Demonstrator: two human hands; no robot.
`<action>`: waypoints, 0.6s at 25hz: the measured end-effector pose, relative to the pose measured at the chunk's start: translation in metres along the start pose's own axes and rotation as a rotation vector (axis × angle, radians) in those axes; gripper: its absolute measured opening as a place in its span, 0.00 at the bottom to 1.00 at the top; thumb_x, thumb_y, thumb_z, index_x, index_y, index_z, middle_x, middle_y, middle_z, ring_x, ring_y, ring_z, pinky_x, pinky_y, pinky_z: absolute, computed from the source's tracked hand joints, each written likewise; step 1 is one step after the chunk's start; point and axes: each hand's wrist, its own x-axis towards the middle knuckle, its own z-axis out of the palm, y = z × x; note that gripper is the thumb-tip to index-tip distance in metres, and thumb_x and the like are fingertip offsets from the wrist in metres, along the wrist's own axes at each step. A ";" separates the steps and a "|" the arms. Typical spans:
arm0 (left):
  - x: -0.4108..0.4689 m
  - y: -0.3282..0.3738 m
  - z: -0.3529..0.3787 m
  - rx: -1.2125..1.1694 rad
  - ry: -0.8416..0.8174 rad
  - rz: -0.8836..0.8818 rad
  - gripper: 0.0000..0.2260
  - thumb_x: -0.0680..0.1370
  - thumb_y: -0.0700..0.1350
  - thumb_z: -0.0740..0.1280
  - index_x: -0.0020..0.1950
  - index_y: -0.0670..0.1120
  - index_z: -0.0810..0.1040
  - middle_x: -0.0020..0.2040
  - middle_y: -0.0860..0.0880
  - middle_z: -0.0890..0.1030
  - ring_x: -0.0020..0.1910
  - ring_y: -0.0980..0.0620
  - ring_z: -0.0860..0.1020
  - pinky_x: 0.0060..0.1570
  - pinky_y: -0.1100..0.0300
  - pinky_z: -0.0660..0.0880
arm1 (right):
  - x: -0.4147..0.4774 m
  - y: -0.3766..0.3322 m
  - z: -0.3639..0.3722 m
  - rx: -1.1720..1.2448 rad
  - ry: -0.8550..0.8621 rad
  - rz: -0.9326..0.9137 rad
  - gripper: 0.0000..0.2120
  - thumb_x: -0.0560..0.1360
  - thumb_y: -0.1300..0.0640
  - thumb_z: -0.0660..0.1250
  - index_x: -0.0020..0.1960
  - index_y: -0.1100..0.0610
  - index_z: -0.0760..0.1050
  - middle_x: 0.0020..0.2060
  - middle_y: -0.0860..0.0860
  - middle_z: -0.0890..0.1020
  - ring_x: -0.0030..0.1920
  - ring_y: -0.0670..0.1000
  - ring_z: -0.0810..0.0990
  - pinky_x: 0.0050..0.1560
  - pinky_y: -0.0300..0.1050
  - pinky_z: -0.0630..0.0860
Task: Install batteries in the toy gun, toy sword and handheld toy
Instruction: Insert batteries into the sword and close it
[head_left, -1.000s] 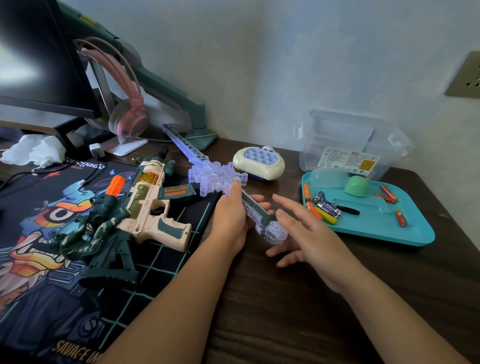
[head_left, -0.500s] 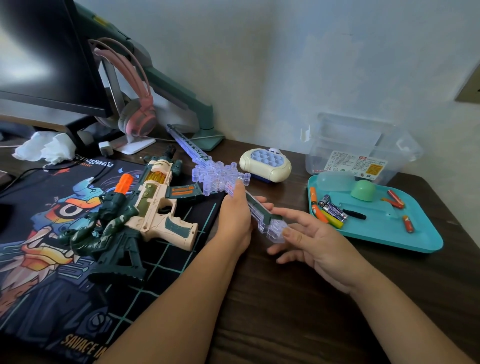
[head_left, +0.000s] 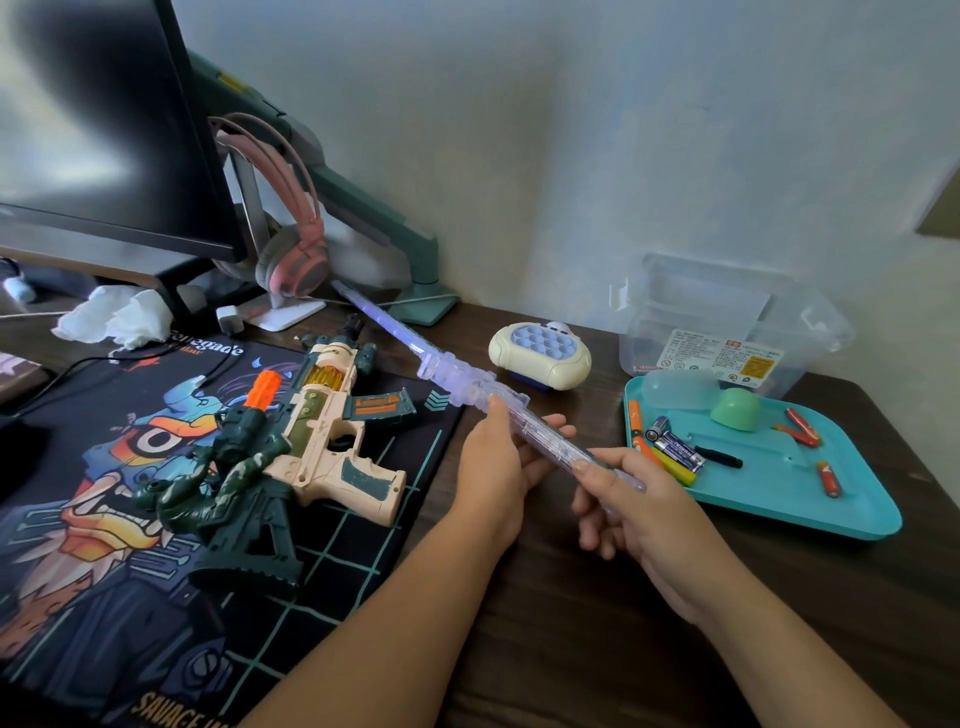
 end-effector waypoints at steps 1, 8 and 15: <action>0.000 0.000 0.001 -0.005 -0.002 0.002 0.23 0.85 0.55 0.51 0.69 0.39 0.70 0.47 0.38 0.84 0.41 0.47 0.86 0.40 0.54 0.83 | 0.000 0.000 -0.001 0.031 -0.006 0.003 0.14 0.75 0.52 0.67 0.58 0.57 0.75 0.36 0.55 0.79 0.30 0.52 0.76 0.28 0.43 0.69; 0.002 0.001 0.001 -0.062 -0.001 -0.028 0.28 0.83 0.58 0.54 0.69 0.34 0.69 0.47 0.35 0.84 0.38 0.45 0.86 0.35 0.53 0.83 | -0.001 0.001 0.001 0.183 0.006 -0.047 0.23 0.68 0.51 0.73 0.55 0.65 0.73 0.31 0.57 0.74 0.25 0.54 0.71 0.24 0.42 0.65; 0.003 -0.001 0.002 -0.053 -0.002 0.003 0.23 0.84 0.56 0.54 0.60 0.36 0.72 0.44 0.36 0.85 0.37 0.45 0.85 0.36 0.52 0.83 | -0.001 0.006 0.001 0.214 0.014 -0.083 0.25 0.66 0.51 0.76 0.55 0.64 0.73 0.31 0.58 0.73 0.25 0.54 0.70 0.24 0.43 0.65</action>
